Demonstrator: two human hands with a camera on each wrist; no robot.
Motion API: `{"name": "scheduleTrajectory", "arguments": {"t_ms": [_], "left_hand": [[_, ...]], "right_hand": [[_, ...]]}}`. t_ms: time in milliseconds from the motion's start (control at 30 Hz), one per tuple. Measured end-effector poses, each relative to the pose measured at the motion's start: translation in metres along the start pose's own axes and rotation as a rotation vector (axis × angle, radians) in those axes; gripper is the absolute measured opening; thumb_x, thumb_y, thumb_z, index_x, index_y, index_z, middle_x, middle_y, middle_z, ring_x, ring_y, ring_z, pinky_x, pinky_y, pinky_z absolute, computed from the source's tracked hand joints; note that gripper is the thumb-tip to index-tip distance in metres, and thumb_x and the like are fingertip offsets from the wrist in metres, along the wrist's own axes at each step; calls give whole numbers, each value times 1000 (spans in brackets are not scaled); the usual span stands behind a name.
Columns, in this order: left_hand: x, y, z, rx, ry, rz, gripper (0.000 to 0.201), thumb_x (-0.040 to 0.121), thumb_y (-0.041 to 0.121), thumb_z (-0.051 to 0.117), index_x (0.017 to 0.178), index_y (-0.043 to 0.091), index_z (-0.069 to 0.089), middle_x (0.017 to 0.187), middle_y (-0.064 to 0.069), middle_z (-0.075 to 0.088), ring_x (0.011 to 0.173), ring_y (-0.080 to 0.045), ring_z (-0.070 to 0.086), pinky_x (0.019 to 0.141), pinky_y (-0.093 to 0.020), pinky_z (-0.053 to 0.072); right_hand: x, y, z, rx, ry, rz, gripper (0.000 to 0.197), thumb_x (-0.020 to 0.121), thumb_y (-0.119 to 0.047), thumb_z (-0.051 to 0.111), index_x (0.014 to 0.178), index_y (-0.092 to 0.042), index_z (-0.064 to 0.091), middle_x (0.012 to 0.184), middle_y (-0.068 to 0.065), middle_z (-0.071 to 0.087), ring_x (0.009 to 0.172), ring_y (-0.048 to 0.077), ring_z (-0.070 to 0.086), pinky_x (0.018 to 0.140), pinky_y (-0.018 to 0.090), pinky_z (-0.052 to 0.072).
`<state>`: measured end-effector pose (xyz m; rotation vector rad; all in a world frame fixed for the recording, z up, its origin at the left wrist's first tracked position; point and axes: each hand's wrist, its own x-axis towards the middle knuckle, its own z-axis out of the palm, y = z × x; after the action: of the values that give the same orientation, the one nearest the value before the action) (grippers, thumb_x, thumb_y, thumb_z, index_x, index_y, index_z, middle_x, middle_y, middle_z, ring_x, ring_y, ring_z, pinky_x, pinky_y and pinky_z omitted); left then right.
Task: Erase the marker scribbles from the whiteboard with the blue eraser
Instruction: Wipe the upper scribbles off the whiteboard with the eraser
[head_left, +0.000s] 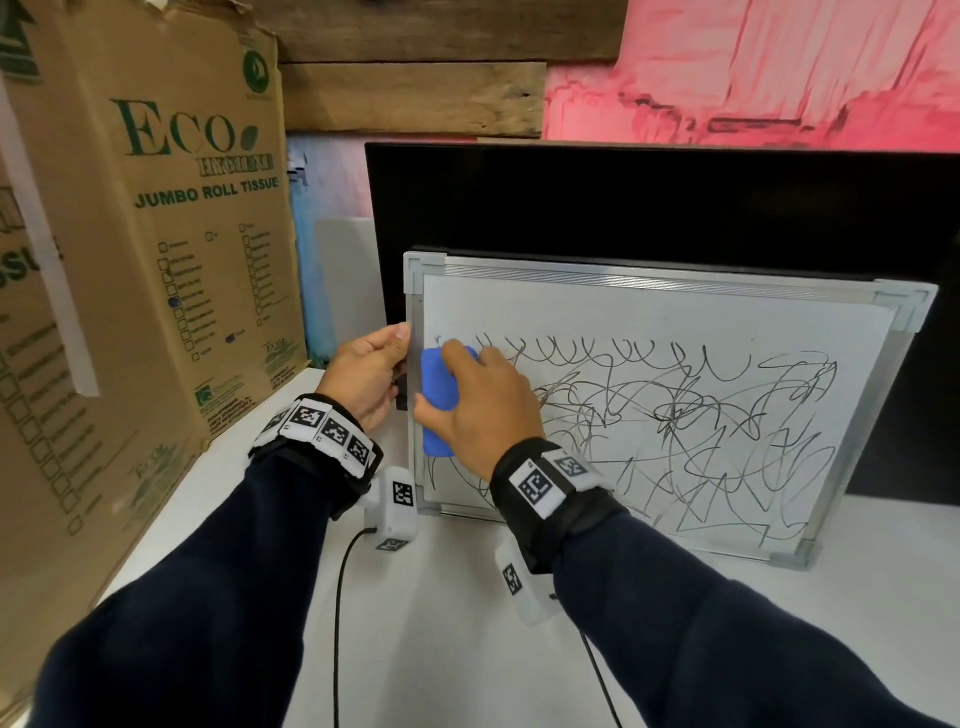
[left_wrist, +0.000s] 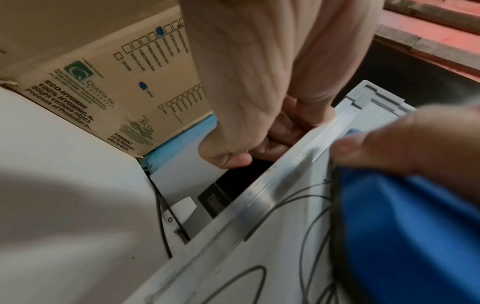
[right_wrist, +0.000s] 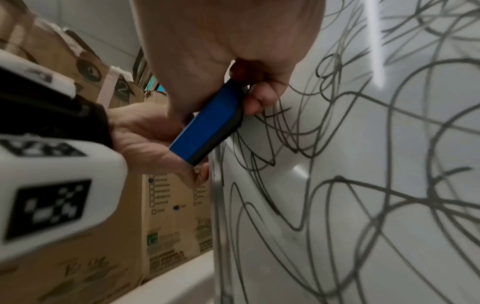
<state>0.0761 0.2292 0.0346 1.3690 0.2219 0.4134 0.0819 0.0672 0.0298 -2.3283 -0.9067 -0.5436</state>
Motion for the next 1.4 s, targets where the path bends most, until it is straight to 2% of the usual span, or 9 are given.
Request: {"name": "scheduleTrajectory", "arguments": {"t_ms": [167, 300, 433, 667, 800, 933, 1167, 1267, 1400], "left_hand": [[-1, 1, -4, -17, -17, -13, 36, 106, 25, 48, 134, 6, 61, 125, -16, 69, 114, -26, 66, 101, -37, 52], [-4, 2, -1, -42, -10, -8, 37, 107, 21, 46, 134, -1, 59, 102, -9, 73, 82, -12, 72, 65, -22, 57], [-6, 4, 1, -36, 5, -7, 39, 107, 21, 46, 136, -2, 55, 83, 0, 72, 67, -5, 69, 53, -17, 51], [-6, 2, -2, -14, 2, -13, 41, 106, 23, 47, 137, -3, 54, 83, 3, 72, 71, -4, 68, 57, -15, 50], [-5, 1, -1, -13, 10, -7, 38, 105, 25, 50, 136, 4, 59, 102, -3, 73, 92, -13, 66, 82, -26, 50], [-8, 1, 1, -15, 3, -5, 30, 106, 24, 48, 127, 12, 65, 92, 5, 75, 78, -3, 70, 61, -15, 52], [-15, 1, 9, -39, 35, -13, 27, 106, 28, 48, 121, 19, 69, 95, 9, 76, 83, -3, 70, 76, -24, 48], [-17, -1, 16, -78, 80, 27, 31, 108, 24, 45, 124, 10, 67, 105, -3, 76, 85, -9, 72, 68, -23, 56], [-21, -8, 28, -169, 157, 87, 28, 108, 19, 44, 111, 7, 69, 117, -17, 72, 112, -27, 69, 93, -36, 57]], "right_hand": [[23, -9, -11, 71, 134, -11, 42, 84, -52, 64, 111, -23, 50, 85, 3, 43, 69, 28, 47, 58, 30, 35], [9, -6, -2, -3, 16, -23, 43, 86, -55, 60, 114, -25, 46, 90, 2, 43, 72, 28, 49, 59, 33, 45], [8, -4, 0, -11, 10, -31, 43, 84, -55, 60, 113, -26, 46, 90, 2, 46, 73, 28, 51, 62, 37, 51], [5, -2, -1, 13, 2, -33, 41, 85, -53, 61, 111, -25, 47, 90, 3, 45, 74, 30, 51, 61, 36, 48], [13, 1, -10, 59, 89, -21, 40, 84, -53, 63, 108, -24, 49, 87, 2, 44, 72, 29, 49, 60, 33, 43], [10, 4, -11, 26, 59, -17, 38, 83, -53, 62, 105, -25, 47, 86, 2, 45, 72, 30, 50, 61, 35, 47], [2, 21, -14, 72, 152, 17, 39, 81, -52, 66, 100, -23, 49, 83, 3, 47, 67, 27, 49, 58, 34, 45], [-2, 22, -17, 34, 74, 2, 39, 82, -53, 63, 89, -31, 32, 78, 2, 45, 68, 26, 47, 58, 32, 38], [3, 25, -31, 34, 149, 39, 37, 84, -53, 64, 100, -24, 47, 82, 3, 45, 69, 27, 48, 58, 31, 38]]}}
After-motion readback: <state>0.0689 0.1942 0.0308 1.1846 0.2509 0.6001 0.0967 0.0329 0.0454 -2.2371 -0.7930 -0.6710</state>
